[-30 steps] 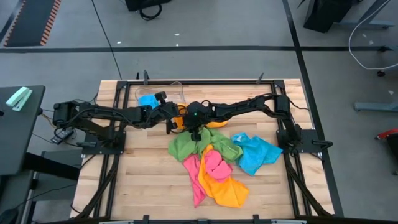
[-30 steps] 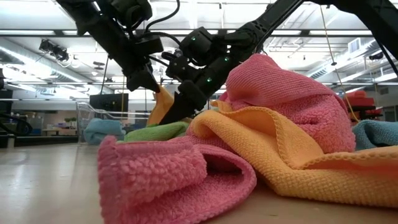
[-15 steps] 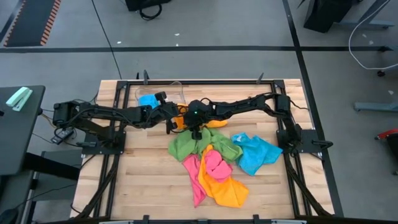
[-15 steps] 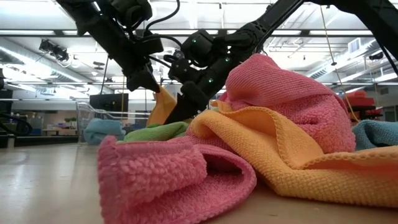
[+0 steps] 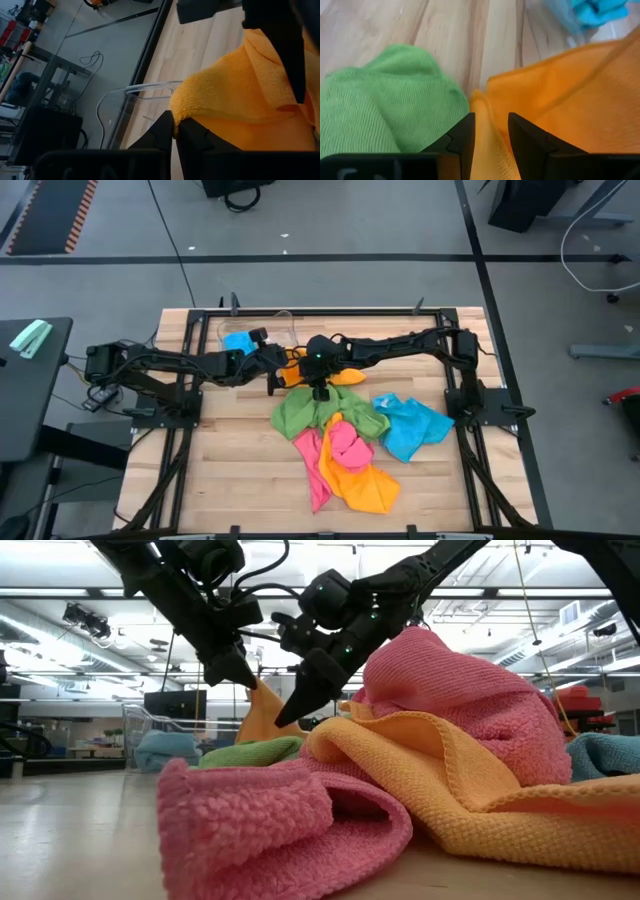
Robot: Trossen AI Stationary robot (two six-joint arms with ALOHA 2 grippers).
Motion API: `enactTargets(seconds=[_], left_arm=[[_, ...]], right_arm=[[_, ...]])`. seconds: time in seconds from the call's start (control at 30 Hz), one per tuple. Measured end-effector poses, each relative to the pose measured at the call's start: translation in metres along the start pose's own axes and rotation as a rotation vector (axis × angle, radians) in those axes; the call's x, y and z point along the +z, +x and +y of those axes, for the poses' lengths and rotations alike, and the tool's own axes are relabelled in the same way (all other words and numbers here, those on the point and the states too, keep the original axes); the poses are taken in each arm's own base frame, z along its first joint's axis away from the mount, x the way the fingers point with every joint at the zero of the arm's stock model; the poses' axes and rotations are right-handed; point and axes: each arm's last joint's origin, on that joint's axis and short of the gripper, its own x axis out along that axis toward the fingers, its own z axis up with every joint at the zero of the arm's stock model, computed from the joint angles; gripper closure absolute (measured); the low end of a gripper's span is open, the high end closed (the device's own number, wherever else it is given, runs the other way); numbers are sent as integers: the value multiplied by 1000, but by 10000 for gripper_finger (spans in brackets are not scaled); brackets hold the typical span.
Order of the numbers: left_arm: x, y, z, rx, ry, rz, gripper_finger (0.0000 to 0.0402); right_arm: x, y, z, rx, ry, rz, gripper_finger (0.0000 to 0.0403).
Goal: Fold microfiber towels
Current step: Fold the top orange microfiber towel
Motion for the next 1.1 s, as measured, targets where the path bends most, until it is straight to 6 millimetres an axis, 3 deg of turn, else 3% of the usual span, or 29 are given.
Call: enactTargets(seconds=[0.27,0.67,1.1], left_arm=[[0,0,0,-1,-1,4,386],[0,0,0,-1,-1,4,371],[-1,0,0,-1,0,5,374]], right_arm=[[-2,3,-2,-2,-4,5,278],[-4,3,-2,5,-25,25,279],[-9,3,0,20,-56,75,309]])
